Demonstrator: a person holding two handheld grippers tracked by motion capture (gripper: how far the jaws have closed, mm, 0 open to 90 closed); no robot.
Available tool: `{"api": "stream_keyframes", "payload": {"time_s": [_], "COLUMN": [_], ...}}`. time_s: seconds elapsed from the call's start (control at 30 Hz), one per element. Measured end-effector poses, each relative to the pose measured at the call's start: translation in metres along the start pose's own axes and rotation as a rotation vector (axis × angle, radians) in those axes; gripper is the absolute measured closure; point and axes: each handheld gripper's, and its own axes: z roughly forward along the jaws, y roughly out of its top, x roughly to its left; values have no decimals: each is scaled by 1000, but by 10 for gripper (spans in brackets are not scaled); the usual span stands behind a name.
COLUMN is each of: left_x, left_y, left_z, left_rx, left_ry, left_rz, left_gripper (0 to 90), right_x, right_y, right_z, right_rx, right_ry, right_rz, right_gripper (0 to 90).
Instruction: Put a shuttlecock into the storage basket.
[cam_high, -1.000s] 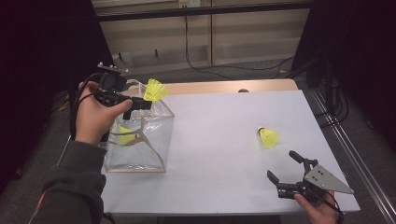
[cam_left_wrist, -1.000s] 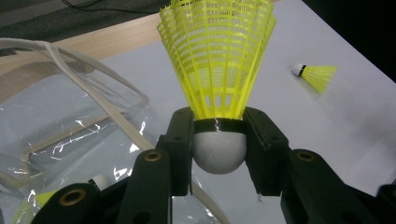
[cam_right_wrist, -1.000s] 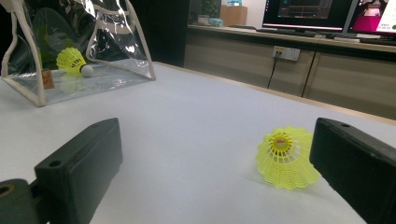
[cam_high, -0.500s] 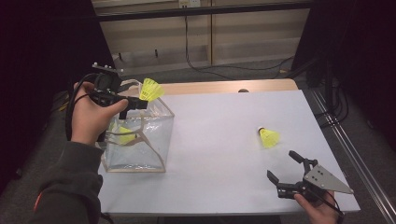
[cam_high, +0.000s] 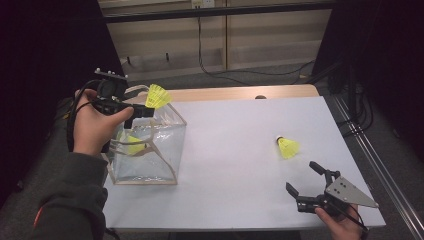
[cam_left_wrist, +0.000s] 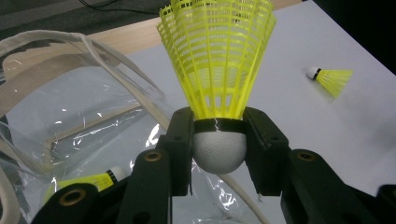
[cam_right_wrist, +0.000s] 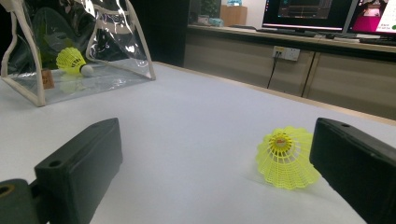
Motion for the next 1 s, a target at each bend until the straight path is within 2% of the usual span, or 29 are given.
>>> {"api": "stream_keyframes", "payload": {"time_s": [0.57, 1.0], "left_x": [9, 16], "left_y": [-3, -7], "left_z": [-2, -4], "left_rx": [-9, -8], "left_ry": [22, 45], "left_rz": [-31, -38], "left_gripper": [648, 648], "right_x": [0, 0], "right_y": [0, 0], "right_z": [0, 0], "right_rx": [-2, 0], "right_ry": [0, 0], "right_rz": [-2, 0], "right_gripper": [23, 23]}}
